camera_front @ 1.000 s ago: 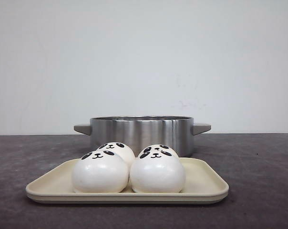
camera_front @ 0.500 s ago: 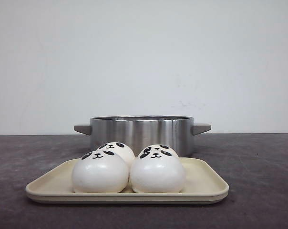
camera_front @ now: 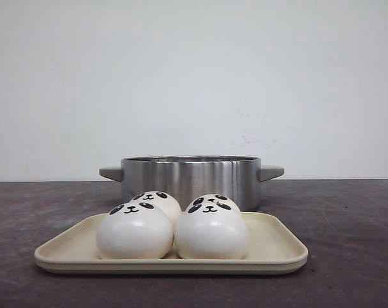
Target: Steam buns
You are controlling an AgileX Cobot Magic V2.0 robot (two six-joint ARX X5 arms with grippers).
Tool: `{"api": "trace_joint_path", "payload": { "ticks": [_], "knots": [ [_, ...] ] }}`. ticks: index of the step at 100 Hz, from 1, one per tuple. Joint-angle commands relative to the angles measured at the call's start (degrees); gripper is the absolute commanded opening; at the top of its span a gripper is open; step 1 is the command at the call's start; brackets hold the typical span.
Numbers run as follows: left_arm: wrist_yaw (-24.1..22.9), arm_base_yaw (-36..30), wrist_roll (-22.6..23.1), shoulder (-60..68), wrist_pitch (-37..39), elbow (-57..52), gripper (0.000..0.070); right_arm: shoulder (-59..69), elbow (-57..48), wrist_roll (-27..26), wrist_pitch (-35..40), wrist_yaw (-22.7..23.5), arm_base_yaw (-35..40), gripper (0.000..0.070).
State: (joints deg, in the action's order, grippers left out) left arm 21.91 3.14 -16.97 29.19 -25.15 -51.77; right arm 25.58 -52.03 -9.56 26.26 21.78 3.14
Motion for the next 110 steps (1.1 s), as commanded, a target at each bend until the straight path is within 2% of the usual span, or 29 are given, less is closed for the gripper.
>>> {"api": "trace_joint_path", "payload": {
  "ticks": [1, 16, 24, 38, 50, 63, 72, 95, 110],
  "knots": [
    [0.26, -0.48, 1.14, 0.22, 0.15, -1.01, 0.0631, 0.79, -0.70, -2.71, -0.33, 2.10, 0.07, 0.0580],
    [0.22, -2.99, 1.42, 0.24, -2.29, -1.01, 0.0637, 2.75, -0.70, -4.83, -0.94, 8.44, 0.17, 0.0596],
    [0.22, -4.26, 2.75, 0.24, -4.61, -1.01, 0.0637, 5.29, -0.90, -6.62, -0.92, 8.52, 0.52, 0.0637],
    [0.20, -6.56, 3.45, 0.24, -7.26, -1.01, 0.0636, 12.37, -2.58, -8.92, 0.52, 7.87, 4.31, 0.0637],
    [0.20, -8.35, 3.48, 0.24, -7.04, -1.01, 0.0615, 20.37, -7.02, -7.28, 6.10, 2.54, 11.89, 0.0637],
    [0.20, -9.86, 3.48, 0.26, -7.10, -1.01, 0.0503, 29.73, -13.64, -4.59, 13.25, -7.19, 23.69, 0.0636],
    [0.22, -10.40, 3.48, 0.26, -7.08, -1.01, 0.0504, 36.20, -17.05, -6.23, 14.88, -12.79, 31.36, 0.0638],
    [0.22, -11.87, 3.45, 0.24, -7.34, -1.01, 0.0505, 50.47, -20.46, -13.16, 16.83, -12.74, 39.34, 0.0640],
    [0.20, -13.33, 3.48, 0.22, -8.57, -1.01, 0.0505, 58.27, -20.46, -13.35, 18.86, -12.87, 39.91, 0.0639]
  ]
}}
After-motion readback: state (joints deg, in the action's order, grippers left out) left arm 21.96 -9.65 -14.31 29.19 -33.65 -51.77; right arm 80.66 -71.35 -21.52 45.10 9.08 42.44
